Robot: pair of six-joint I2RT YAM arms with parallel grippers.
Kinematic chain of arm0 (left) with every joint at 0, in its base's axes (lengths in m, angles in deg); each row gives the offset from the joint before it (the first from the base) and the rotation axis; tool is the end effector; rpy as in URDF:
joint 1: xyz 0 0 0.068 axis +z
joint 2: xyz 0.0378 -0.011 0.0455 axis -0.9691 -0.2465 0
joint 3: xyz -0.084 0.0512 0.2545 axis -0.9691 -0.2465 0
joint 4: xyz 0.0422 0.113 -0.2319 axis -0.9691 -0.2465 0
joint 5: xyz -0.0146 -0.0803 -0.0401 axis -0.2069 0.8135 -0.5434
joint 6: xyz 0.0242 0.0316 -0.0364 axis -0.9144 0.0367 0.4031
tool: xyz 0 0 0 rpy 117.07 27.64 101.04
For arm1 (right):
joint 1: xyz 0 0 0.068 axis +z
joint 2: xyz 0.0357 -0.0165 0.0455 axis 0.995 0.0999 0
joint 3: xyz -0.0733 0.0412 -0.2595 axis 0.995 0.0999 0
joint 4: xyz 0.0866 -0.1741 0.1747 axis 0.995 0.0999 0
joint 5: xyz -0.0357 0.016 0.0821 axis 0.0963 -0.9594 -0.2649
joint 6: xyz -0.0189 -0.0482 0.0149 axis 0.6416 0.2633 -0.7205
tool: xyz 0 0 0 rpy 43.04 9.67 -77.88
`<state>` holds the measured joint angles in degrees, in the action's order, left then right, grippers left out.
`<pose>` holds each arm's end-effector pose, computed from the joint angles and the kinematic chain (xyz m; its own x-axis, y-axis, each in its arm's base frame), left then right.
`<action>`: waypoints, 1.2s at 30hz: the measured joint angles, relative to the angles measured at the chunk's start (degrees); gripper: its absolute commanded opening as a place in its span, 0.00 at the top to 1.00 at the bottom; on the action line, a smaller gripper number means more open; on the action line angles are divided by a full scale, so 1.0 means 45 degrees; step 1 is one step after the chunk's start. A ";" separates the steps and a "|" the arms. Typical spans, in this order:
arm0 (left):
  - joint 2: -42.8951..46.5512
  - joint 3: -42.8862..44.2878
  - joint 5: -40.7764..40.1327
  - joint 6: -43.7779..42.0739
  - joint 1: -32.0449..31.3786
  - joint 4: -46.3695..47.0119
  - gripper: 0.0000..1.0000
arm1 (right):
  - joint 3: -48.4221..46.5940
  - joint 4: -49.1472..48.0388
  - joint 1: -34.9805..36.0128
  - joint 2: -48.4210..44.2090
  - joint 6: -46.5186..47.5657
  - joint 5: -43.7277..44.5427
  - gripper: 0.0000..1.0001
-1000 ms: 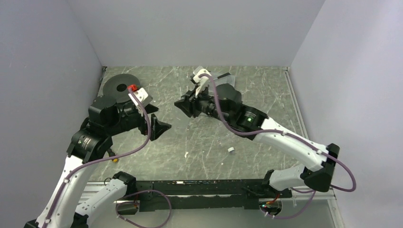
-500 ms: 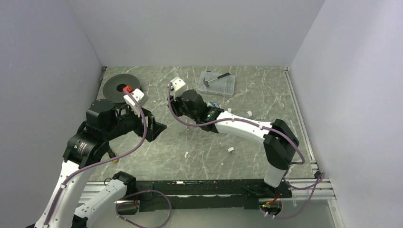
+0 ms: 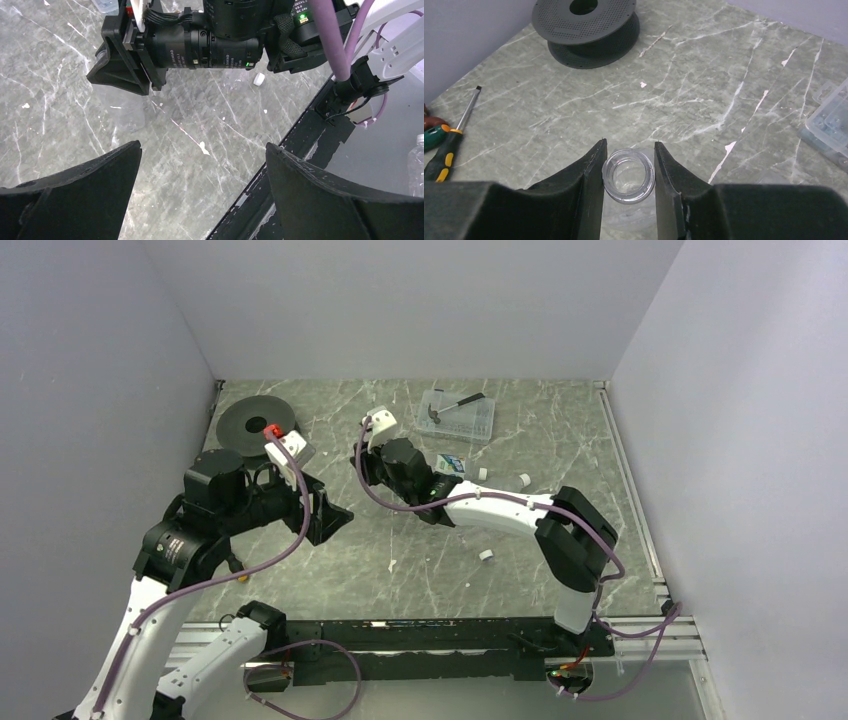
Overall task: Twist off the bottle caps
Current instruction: Place the plastic bottle at the center of the board.
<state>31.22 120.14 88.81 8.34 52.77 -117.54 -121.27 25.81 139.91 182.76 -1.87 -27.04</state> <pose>0.1069 -0.0633 0.4090 -0.3938 0.1270 -0.9104 0.7210 0.6569 -0.2203 0.2484 0.3473 0.2702 -0.2398 -0.0439 -0.9698 -0.6271 0.7696 0.1202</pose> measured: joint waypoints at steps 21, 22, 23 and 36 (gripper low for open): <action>-0.0087 0.0000 0.0272 0.0010 0.0000 0.0063 0.00 | -0.0321 0.1239 0.0010 -0.0102 -0.0311 -0.0189 0.00; -0.0087 0.0000 0.0272 0.0010 0.0000 0.0063 0.01 | -0.0461 0.1418 0.0010 -0.0146 -0.0311 -0.0267 0.00; -0.0087 0.0000 0.0267 0.0010 0.0000 0.0063 0.01 | -0.0602 0.1579 0.0010 -0.0219 -0.0316 -0.0330 0.00; -0.0087 0.0000 0.0267 0.0053 0.0000 0.0262 0.01 | -0.1545 0.2817 -0.0015 -0.0738 -0.0627 -0.0937 0.00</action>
<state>30.83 120.14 90.01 8.58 52.77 -116.36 -128.22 38.48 139.84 179.44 -4.69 -31.26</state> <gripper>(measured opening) 0.995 0.994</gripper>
